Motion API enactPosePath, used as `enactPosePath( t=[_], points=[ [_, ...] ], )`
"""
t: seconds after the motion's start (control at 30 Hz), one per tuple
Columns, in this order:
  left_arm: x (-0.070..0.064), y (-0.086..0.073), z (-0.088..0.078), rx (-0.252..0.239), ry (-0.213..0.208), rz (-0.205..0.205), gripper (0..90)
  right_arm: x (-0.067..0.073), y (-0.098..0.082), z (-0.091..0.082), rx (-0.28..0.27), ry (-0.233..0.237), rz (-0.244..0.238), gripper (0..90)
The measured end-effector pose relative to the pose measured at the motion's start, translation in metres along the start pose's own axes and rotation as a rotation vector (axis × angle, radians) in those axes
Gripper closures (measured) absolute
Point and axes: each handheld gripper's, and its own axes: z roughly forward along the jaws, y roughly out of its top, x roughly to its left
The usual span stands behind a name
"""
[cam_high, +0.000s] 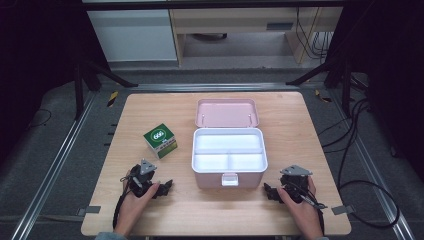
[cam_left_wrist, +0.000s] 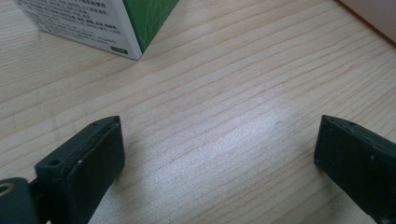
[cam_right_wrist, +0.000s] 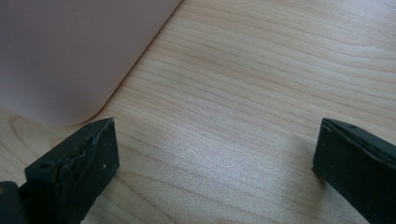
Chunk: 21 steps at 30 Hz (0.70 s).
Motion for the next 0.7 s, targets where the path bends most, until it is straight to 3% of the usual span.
enactPosePath(
  t=[0.17,0.2,0.23,0.27,0.4,0.43,0.47,0.5,0.7],
  points=[
    [-0.008,0.003,-0.005,-0.024,-0.040,0.023,5.1,0.000,0.000,-0.001,-0.009,0.005,0.001,5.7],
    [-0.015,0.006,-0.008,-0.050,-0.074,0.044,4.8,0.001,0.000,-0.004,-0.015,0.031,0.013,9.4],
    [-0.015,0.006,-0.008,-0.050,-0.074,0.044,4.5,0.001,0.000,-0.004,-0.015,0.031,0.013,9.4],
    [-0.023,0.009,-0.010,-0.072,-0.111,0.063,4.4,0.003,0.000,-0.007,-0.017,0.055,0.001,8.9],
    [-0.047,0.012,-0.010,-0.080,-0.173,0.138,3.9,0.011,0.001,-0.015,-0.042,0.080,-0.031,8.9],
    [-0.047,0.012,-0.010,-0.080,-0.173,0.138,3.9,0.011,0.001,-0.015,-0.042,0.080,-0.031,8.9],
    [-0.057,0.014,-0.008,-0.075,-0.193,0.177,3.8,0.015,0.001,-0.018,-0.052,0.096,-0.047,8.7],
    [-0.061,0.015,-0.007,-0.077,-0.200,0.185,3.7,0.017,0.002,-0.019,-0.059,0.104,-0.054,8.7],
    [-0.076,0.023,-0.007,-0.111,-0.220,0.209,5.6,0.028,0.010,-0.020,-0.092,0.151,-0.082,8.2]
  ],
)
